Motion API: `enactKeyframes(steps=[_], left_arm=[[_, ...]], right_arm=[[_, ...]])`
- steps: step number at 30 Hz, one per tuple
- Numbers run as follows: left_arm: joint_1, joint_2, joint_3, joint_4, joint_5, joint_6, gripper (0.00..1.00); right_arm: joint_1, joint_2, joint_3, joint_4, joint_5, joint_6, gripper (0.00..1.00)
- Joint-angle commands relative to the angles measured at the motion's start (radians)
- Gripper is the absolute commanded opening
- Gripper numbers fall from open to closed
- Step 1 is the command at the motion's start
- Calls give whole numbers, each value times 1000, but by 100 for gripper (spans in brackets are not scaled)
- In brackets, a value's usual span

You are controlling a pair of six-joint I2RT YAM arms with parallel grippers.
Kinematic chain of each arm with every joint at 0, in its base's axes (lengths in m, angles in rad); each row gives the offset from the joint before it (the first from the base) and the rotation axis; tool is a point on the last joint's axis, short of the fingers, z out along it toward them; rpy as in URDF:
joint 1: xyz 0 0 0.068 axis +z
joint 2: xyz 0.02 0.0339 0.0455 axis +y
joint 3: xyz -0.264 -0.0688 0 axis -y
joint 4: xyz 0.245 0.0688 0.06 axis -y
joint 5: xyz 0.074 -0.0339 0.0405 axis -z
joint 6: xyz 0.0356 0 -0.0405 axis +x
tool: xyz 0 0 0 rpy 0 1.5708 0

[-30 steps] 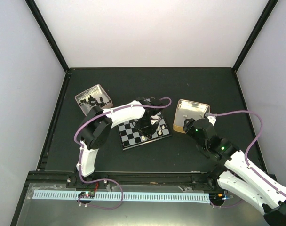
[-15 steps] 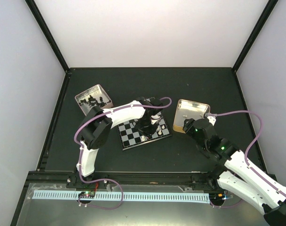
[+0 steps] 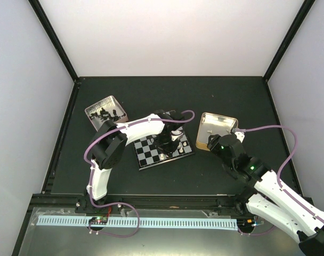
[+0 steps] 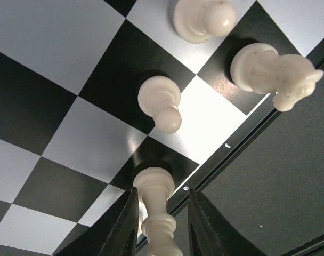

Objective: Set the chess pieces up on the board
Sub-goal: Place the chess piece on the chessboard.

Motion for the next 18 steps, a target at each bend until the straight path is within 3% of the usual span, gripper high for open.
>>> enactKeyframes(steps=[1,8,13,18], left_arm=[[1,-19,43,6,24,15,30],[7,-55,69,7,8,7,41],[30,-150,56,40,-32,-15,50],[99,-343,-55,172,-52,-55,54]], right_arm=[[-5,-8,1,15,20,-7,66],[-4,-8,29,-25,59,-26,66],[-14,51,87,-33,66,-130,66],[-185,225,179,-43,-117,-294,66]])
